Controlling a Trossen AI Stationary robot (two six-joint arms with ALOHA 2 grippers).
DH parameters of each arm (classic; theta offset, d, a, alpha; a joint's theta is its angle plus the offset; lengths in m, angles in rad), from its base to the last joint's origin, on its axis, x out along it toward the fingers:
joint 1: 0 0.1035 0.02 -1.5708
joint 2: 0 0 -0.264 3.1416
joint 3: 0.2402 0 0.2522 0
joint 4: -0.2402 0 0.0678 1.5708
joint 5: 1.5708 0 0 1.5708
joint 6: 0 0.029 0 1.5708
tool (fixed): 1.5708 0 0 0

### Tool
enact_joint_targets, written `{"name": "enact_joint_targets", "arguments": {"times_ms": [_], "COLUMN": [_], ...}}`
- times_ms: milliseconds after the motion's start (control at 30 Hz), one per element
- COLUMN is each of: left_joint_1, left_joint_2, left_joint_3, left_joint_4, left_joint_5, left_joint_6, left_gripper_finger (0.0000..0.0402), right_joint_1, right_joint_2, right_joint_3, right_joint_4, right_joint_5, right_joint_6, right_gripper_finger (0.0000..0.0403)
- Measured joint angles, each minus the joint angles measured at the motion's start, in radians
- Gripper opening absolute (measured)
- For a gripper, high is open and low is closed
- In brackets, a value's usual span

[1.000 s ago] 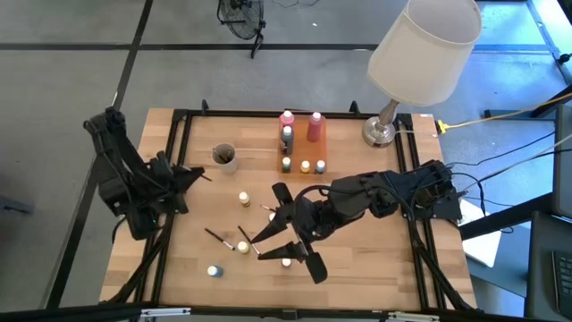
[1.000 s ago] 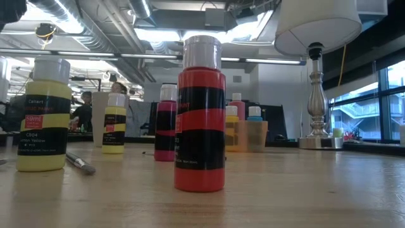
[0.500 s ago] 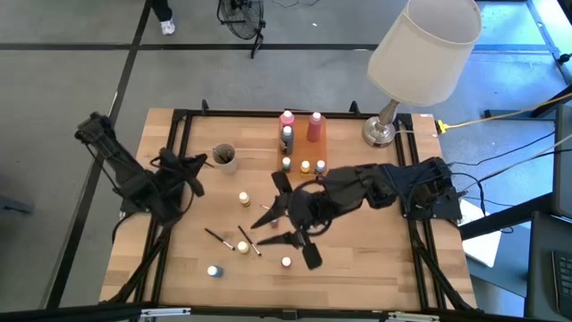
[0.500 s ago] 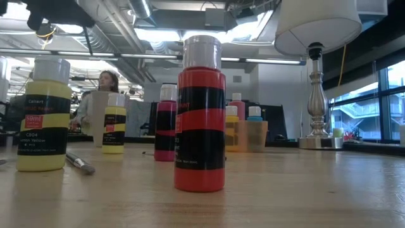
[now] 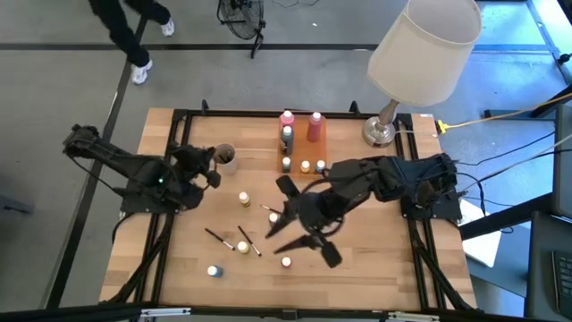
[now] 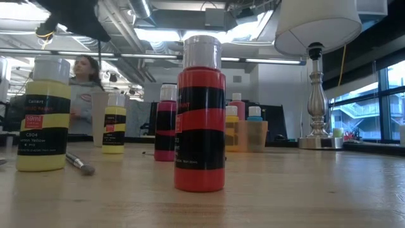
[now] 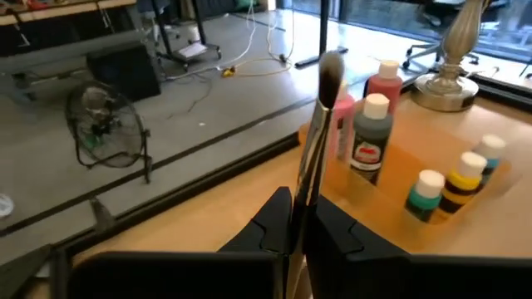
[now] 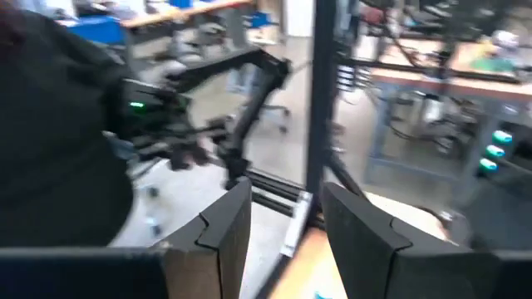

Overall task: Pick & Place Paint Supplies
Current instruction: Put the silver paint brush into the white cup

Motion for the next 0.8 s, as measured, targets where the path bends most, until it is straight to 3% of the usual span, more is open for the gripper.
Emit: {"name": "enact_joint_targets", "arguments": {"times_ms": [167,267,367,800], "left_joint_1": [0.109,0.148,0.18,0.332], "left_joint_2": [-0.015,-0.027,-0.054,-0.095], "left_joint_3": [-0.095,-0.12,-0.108,-0.129], "left_joint_4": [0.377,0.497,0.512,0.439], "left_joint_5": [0.153,0.174,0.196,0.359], "left_joint_6": [0.301,0.412,0.488,0.543], "left_gripper_finger": [0.0012,0.0012,0.0012,0.0012], "right_joint_1": [0.016,0.038,0.052,0.048], "right_joint_2": [-0.015,-0.015,-0.015,-0.03], "right_joint_3": [0.0,0.0,0.0,0.0], "right_joint_4": [-0.08,-0.109,-0.125,-0.227], "right_joint_5": [-0.004,-0.022,-0.06,-0.115], "right_joint_6": [-0.017,-0.042,-0.055,-0.06], "right_gripper_finger": [0.0153,0.0153,0.015,0.0108]}}
